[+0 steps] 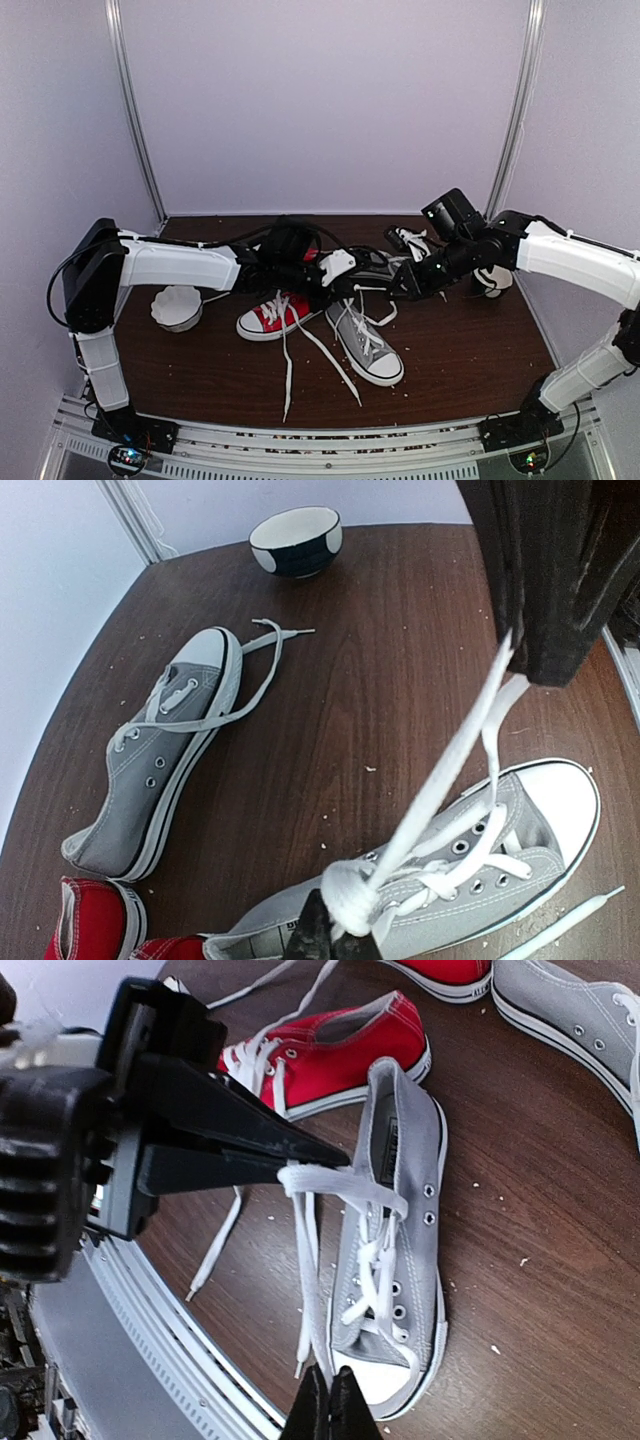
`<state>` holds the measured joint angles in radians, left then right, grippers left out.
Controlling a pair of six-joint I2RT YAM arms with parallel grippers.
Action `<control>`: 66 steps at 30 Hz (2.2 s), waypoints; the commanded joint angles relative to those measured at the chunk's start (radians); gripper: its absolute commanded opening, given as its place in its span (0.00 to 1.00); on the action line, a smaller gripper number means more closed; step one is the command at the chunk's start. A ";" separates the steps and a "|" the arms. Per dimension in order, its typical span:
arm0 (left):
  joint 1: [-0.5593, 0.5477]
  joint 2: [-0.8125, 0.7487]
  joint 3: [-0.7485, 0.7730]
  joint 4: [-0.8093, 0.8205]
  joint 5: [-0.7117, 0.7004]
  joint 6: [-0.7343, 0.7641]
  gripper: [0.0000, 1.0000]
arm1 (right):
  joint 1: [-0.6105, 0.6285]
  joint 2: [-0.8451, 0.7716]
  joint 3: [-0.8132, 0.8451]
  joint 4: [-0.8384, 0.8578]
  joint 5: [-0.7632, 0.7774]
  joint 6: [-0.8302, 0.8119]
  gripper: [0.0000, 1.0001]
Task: Tie the shoes
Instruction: Cross the shoelace over the shoe, then tie the crossed shoelace on the shoe.
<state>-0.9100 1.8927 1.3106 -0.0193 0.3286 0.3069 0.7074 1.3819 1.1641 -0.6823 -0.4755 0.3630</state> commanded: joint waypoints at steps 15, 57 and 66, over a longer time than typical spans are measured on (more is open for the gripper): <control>0.023 -0.028 0.009 -0.188 -0.046 0.048 0.76 | -0.026 0.219 0.079 -0.048 0.053 -0.235 0.00; 0.020 -0.334 -0.301 -0.385 -0.414 -0.297 0.00 | -0.160 0.129 -0.139 0.031 0.073 -0.230 0.00; 0.063 -0.439 -0.433 -0.508 -0.540 -0.419 0.00 | -0.232 0.165 -0.189 0.038 0.110 -0.239 0.00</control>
<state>-0.8665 1.5009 0.8917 -0.4694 -0.1429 -0.0410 0.4839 1.5230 0.9791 -0.6430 -0.3916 0.1371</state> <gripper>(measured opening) 0.005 0.008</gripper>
